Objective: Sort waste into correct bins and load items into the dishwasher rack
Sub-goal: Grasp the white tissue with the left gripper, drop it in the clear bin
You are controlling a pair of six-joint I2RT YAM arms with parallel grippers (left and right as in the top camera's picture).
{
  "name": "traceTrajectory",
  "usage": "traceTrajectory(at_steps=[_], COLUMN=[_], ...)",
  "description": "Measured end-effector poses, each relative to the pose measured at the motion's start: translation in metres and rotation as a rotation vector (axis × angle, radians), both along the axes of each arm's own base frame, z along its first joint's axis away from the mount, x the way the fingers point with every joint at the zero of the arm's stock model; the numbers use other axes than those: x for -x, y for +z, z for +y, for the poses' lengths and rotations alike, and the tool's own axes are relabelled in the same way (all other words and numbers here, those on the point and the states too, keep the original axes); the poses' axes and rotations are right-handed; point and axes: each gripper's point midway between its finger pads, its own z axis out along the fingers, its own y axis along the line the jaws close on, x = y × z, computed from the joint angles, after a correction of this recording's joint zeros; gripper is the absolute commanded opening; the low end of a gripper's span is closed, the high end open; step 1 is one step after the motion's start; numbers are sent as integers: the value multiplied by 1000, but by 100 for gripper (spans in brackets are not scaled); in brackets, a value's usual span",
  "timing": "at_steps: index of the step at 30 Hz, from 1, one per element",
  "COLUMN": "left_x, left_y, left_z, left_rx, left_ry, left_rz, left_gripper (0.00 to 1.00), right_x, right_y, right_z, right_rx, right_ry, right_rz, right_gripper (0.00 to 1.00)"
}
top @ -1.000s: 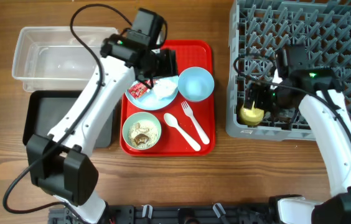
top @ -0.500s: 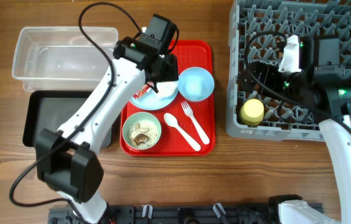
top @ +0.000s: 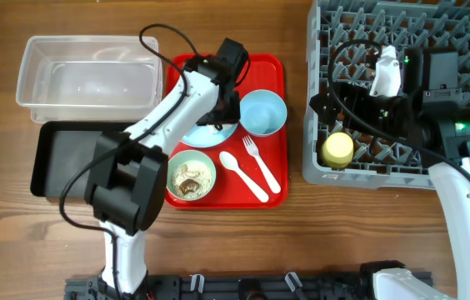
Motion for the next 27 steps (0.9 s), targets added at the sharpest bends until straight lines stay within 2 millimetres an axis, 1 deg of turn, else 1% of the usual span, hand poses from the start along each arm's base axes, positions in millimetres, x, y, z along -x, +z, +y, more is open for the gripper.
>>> traceTrajectory(at_steps=[2,3,4,5,6,8,11,14,15,17,19,20,21,22,23,24,25,26,27], left_x=[1,2,2,2,1,-1,-1,6,8,7,0,-5,-9,-14,-17,-22,-25,-30,-34], left_y=[-11,-15,-20,-25,-30,-33,-32,-25,-17,5,38,59,76,98,115,134,145,156,162], left_z=[1,1,2,2,1,0,0,5,6,10,17,23,30,41,51,67,81,101,116], left_rx=[-12,-19,-24,-29,-32,-29,-30,-35,-25,16,73,105,127,152,166,174,169,152,133], left_ry=[-1,0,-2,-8,-14,-13,-19,-16,-12,4,31,50,69,95,118,150,178,221,251], left_rz=[21,30,38,46,49,44,44,63,64,45,-14,-58,-96,-149,-189,-239,-273,-315,-342], left_gripper=[38,36,31,11,4,4,4,4,4,4,4,4,4,4,4,4,4,4,10], right_x=[0,0,0,1,1,1,2,2,2,2,3,3,3,3,3,4,4,4,4], right_y=[0,0,0,1,1,1,2,2,2,2,3,3,2,2,2,2,2,2,2], right_z=[0,0,1,1,2,4,5,5,5,6,6,6,6,6,6,6,6,6,6], right_rx=[-7,-11,-15,-20,-25,-36,-44,-47,-48,-50,-52,-52,-52,-52,-52,-52,-52,-52,-52], right_ry=[-9,-11,-14,-14,-12,-10,-9,-8,-7,-5,-4,-4,-4,-4,-3,-4,-4,-4,-4], right_rz=[6,9,11,14,15,18,21,22,21,22,23,23,24,24,26,28,30,31,31], right_gripper=[100,100,100,100,100,100,100,100,100,100,100,100,100,100,100,100,100,100,100])
